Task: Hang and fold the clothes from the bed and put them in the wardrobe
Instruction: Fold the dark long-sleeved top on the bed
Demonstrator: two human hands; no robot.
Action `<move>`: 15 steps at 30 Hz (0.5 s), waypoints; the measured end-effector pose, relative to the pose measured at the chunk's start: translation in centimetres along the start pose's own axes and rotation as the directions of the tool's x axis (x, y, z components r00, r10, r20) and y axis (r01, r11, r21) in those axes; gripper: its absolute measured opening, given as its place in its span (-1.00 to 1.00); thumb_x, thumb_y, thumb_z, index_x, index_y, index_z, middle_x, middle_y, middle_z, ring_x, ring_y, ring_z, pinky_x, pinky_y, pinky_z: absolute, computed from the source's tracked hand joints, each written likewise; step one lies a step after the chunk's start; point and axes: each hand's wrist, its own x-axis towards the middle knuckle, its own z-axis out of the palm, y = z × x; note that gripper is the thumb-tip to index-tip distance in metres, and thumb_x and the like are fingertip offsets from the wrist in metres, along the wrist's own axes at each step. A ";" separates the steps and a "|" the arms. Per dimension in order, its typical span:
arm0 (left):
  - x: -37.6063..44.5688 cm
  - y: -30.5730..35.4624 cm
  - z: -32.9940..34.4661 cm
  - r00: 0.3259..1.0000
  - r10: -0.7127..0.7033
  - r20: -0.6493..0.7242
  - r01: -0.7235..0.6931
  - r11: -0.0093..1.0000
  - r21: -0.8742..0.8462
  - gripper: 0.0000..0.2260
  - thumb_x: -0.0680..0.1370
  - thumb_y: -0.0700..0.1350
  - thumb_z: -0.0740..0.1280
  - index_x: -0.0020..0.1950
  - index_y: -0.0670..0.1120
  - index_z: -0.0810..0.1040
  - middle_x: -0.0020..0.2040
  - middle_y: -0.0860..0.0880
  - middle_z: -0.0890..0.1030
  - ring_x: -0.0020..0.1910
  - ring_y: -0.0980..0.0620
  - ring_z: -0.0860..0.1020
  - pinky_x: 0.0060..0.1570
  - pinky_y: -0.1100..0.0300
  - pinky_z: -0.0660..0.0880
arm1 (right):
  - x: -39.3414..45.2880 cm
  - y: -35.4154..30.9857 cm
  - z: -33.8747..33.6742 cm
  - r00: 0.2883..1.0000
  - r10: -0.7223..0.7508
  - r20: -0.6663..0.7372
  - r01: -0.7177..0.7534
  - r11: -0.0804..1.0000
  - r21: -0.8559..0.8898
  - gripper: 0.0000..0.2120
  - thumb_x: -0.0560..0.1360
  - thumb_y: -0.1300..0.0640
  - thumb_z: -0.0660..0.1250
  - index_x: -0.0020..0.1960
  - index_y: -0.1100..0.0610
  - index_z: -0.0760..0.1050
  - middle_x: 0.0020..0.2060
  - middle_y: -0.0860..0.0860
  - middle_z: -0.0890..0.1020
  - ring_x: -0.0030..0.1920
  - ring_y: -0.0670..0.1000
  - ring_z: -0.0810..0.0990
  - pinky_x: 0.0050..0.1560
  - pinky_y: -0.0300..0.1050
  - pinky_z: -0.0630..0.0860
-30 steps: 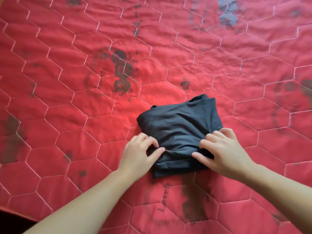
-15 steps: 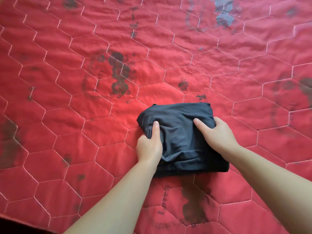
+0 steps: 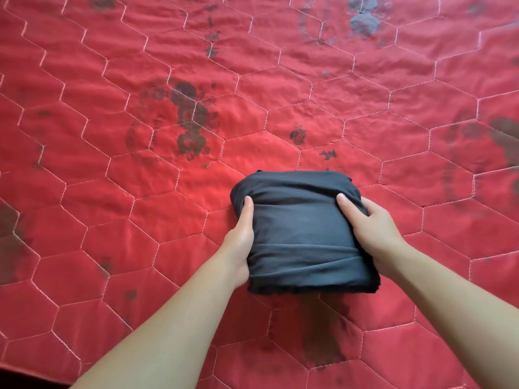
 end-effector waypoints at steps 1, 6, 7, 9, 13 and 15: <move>-0.1 0.1 -0.1 0.994 -0.016 0.105 0.020 0.999 -0.030 -0.24 0.35 0.51 0.24 0.34 -0.01 0.51 0.18 -0.06 0.65 0.12 -0.09 0.64 0.19 -0.08 0.54 | 0.0 -0.2 0.0 1.000 0.000 0.003 0.000 1.000 0.014 -0.82 0.49 -0.14 0.37 -0.09 -0.05 0.64 -0.20 -0.17 0.71 -0.23 -0.22 0.65 -0.31 -0.35 0.51; -0.4 0.6 -0.8 0.947 0.020 0.321 0.018 0.993 -0.117 -0.29 0.44 0.48 0.14 0.33 -0.01 0.55 0.27 -0.10 0.61 0.24 -0.11 0.58 0.23 -0.08 0.51 | -0.2 -1.8 -0.1 0.997 -0.070 -0.020 0.071 0.996 0.061 -0.85 0.47 -0.14 0.39 -0.09 -0.09 0.65 -0.14 -0.15 0.72 -0.14 -0.18 0.67 -0.21 -0.29 0.54; -0.7 0.8 -0.8 0.941 0.043 0.337 0.002 0.991 -0.133 -0.31 0.46 0.46 0.14 0.31 -0.02 0.57 0.27 -0.11 0.60 0.25 -0.11 0.57 0.21 -0.09 0.53 | -0.4 -2.3 -0.1 0.996 -0.084 -0.025 0.086 0.994 0.068 -0.84 0.47 -0.14 0.39 -0.08 -0.10 0.66 -0.13 -0.14 0.72 -0.13 -0.18 0.67 -0.21 -0.29 0.55; -1.7 1.5 -0.5 0.932 0.092 0.350 -0.041 0.988 -0.149 -0.34 0.48 0.45 0.13 0.23 -0.02 0.64 0.26 -0.11 0.61 0.23 -0.10 0.59 0.15 -0.06 0.57 | -0.8 -3.7 -0.1 0.990 -0.135 -0.040 0.137 0.988 0.071 -0.88 0.48 -0.14 0.38 -0.10 -0.14 0.66 -0.15 -0.16 0.72 -0.16 -0.21 0.67 -0.25 -0.35 0.54; -5.1 4.8 0.3 0.933 0.206 0.296 -0.157 0.971 -0.182 -0.35 0.46 0.44 0.16 0.23 -0.03 0.64 0.19 -0.09 0.65 0.16 -0.07 0.63 -0.02 0.04 0.63 | -2.4 -8.6 0.6 0.965 -0.250 -0.082 0.255 0.965 0.064 -0.90 0.48 -0.14 0.39 -0.08 -0.18 0.66 -0.15 -0.19 0.71 -0.17 -0.25 0.65 -0.26 -0.41 0.50; -7.5 7.3 0.5 0.922 0.277 0.271 -0.233 0.955 -0.183 -0.32 0.44 0.44 0.17 0.29 -0.03 0.57 0.20 -0.09 0.65 0.17 -0.07 0.62 0.07 0.04 0.59 | -3.4 -12.0 0.9 0.949 -0.300 -0.095 0.306 0.949 0.069 -0.90 0.48 -0.14 0.39 -0.09 -0.17 0.66 -0.16 -0.19 0.71 -0.17 -0.26 0.65 -0.26 -0.42 0.50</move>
